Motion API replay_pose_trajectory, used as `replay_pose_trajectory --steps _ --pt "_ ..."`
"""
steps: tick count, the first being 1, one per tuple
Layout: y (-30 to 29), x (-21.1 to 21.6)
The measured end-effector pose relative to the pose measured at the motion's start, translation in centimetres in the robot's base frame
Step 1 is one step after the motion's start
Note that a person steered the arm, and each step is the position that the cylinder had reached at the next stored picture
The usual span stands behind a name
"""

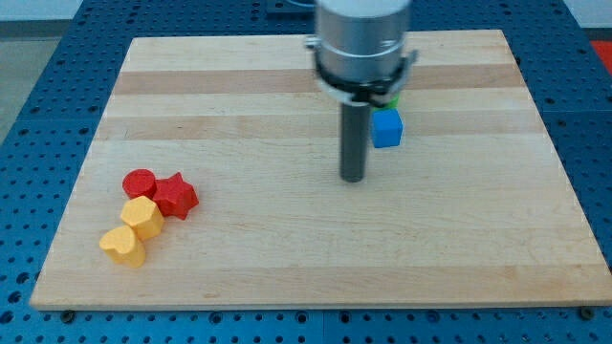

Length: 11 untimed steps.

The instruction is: Push the blue cube to the bottom center

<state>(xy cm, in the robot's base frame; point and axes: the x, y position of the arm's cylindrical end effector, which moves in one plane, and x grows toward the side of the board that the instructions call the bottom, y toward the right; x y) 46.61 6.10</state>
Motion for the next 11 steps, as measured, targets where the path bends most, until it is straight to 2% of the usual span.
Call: replay_pose_trajectory --steps 1,2,3,5,8,11 --pt "6.0 -1.2" --pt "8.3 -4.0" --pt "8.7 -7.3" --pt "3.5 -8.7" --pt "-2.8 -3.4" --pt "-2.8 2.5"
